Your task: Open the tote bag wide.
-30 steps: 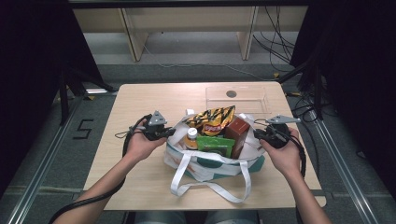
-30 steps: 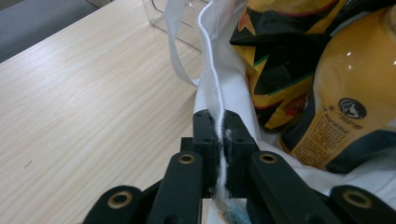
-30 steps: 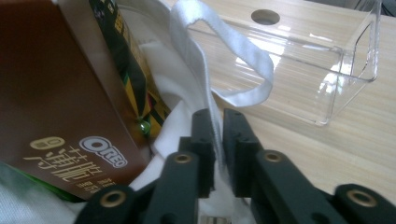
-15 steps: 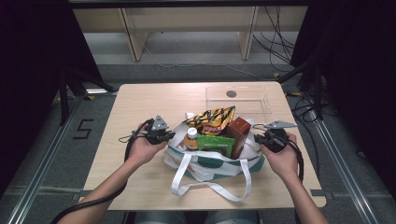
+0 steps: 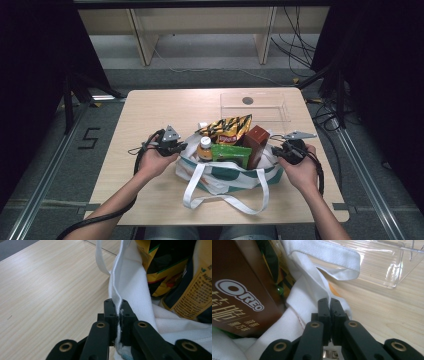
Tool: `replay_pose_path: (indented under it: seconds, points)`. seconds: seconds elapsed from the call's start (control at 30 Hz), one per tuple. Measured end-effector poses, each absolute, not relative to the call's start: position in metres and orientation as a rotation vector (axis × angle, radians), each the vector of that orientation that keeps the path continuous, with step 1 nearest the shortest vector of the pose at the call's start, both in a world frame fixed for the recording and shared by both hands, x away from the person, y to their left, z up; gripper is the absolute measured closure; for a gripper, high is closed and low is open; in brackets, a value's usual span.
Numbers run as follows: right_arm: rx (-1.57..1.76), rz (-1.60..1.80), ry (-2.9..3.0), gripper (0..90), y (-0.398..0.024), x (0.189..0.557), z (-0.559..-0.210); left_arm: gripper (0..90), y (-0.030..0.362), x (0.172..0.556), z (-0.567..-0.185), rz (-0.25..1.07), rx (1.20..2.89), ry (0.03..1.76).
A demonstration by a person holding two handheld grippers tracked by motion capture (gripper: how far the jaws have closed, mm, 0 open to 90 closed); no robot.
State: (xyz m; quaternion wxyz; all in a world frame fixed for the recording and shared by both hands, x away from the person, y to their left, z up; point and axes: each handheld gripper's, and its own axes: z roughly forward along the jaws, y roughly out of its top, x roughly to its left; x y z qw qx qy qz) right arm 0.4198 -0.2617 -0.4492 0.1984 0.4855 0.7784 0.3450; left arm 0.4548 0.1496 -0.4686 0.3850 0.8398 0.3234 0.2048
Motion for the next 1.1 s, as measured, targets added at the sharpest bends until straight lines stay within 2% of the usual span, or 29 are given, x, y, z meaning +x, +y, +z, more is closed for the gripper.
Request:
replay_pose_path:
  seconds: [0.07, 0.23, 0.43, 0.67, 0.93, 1.1]
  points:
    - [1.436, 0.969, 2.165, 89.0, -0.258, 0.417, -0.449, 86.5, 0.149, 0.454, -0.468, 0.516, 2.129, 0.824]
    - [1.356, 0.995, 2.160, 87.5, -0.264, 0.419, -0.448, 84.9, 0.152, 0.452, -0.463, 0.522, 2.104, 0.818]
    - [1.393, 1.070, 2.071, 70.5, -0.265, 0.413, -0.433, 65.0, 0.158, 0.448, -0.450, 0.548, 2.050, 0.847]
    - [1.358, 1.104, 1.954, 60.0, -0.266, 0.407, -0.409, 47.9, 0.177, 0.435, -0.434, 0.572, 1.961, 0.878]
    - [1.338, 1.155, 1.878, 54.3, -0.271, 0.399, -0.389, 42.6, 0.202, 0.410, -0.433, 0.578, 1.796, 0.910]
    - [1.372, 1.178, 1.843, 52.6, -0.273, 0.398, -0.382, 41.1, 0.209, 0.401, -0.441, 0.594, 1.781, 0.926]
